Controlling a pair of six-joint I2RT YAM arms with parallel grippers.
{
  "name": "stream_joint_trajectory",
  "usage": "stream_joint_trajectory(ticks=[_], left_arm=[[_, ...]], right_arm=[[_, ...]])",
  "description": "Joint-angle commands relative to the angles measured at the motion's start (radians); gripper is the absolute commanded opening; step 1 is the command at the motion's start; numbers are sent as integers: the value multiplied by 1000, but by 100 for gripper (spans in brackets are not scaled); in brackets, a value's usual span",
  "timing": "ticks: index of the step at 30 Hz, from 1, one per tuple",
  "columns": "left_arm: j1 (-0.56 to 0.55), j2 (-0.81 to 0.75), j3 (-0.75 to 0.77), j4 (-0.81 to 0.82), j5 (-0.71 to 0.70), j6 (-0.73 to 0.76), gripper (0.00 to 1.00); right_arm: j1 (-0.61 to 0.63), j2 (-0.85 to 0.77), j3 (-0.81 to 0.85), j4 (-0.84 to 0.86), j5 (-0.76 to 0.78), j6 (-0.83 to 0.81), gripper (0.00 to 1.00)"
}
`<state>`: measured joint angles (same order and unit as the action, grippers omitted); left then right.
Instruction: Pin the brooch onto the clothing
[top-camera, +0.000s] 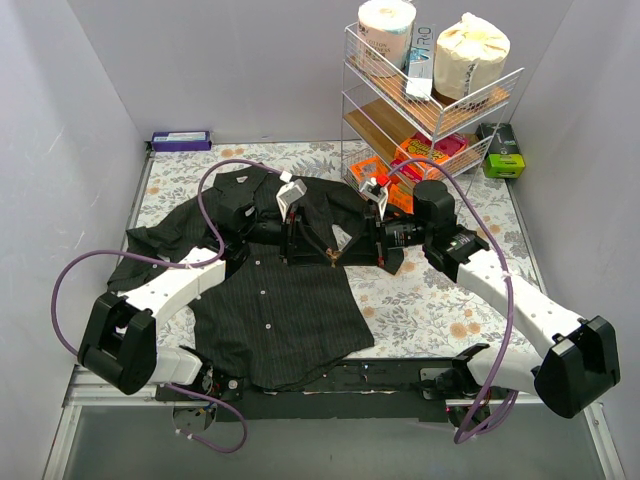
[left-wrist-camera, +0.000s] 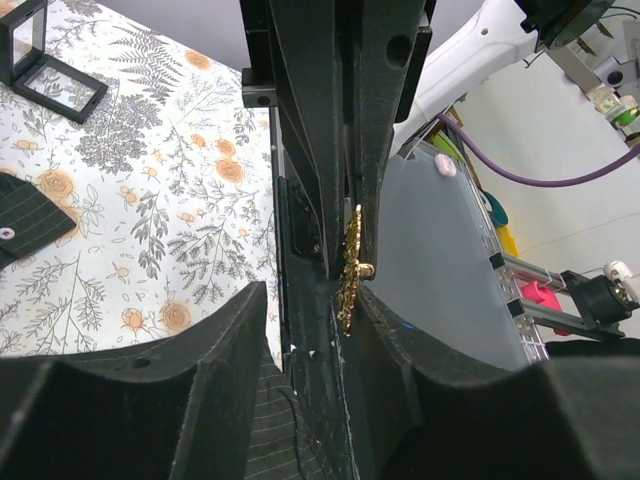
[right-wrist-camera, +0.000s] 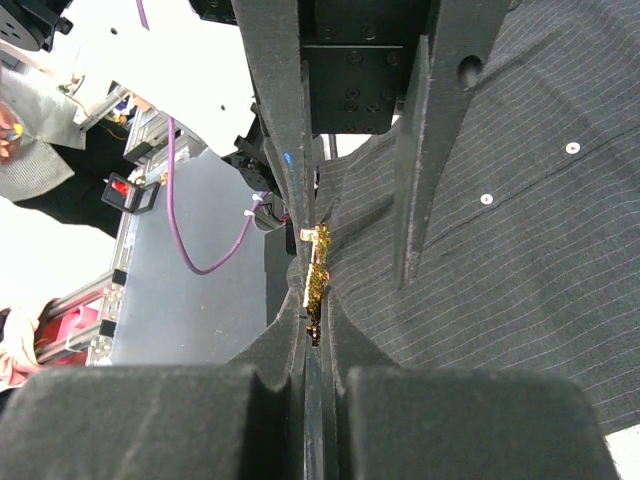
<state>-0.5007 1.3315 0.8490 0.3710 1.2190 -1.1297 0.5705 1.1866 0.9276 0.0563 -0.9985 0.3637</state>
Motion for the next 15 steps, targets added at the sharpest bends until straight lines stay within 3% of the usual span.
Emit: stream_joint_trajectory(ticks=[1,5,7,10,13,14,15], left_arm=[[-12,-8,-11,71,-1,-41,35],[-16,-6,-14,78,-6,-44,22],[-18,-6,-16,82,-9,-42,4],[-18,-12,-16,65,-36,-21,0],[-18,-23,1,-26,-120,42,0],[-18,-25,7,-53,-145,59,0],[-18,-25,15,-90,-173,65,0]], right_arm=[[-3,5,33,47,-23,4,1],[-3,5,33,45,-23,3,1],[-4,5,31,42,-22,0,1],[-12,1,39,33,-28,1,2],[-35,-21,53,13,-32,0,23],[-43,-39,54,8,-32,-2,37],[-49,-48,56,4,-32,0,43]])
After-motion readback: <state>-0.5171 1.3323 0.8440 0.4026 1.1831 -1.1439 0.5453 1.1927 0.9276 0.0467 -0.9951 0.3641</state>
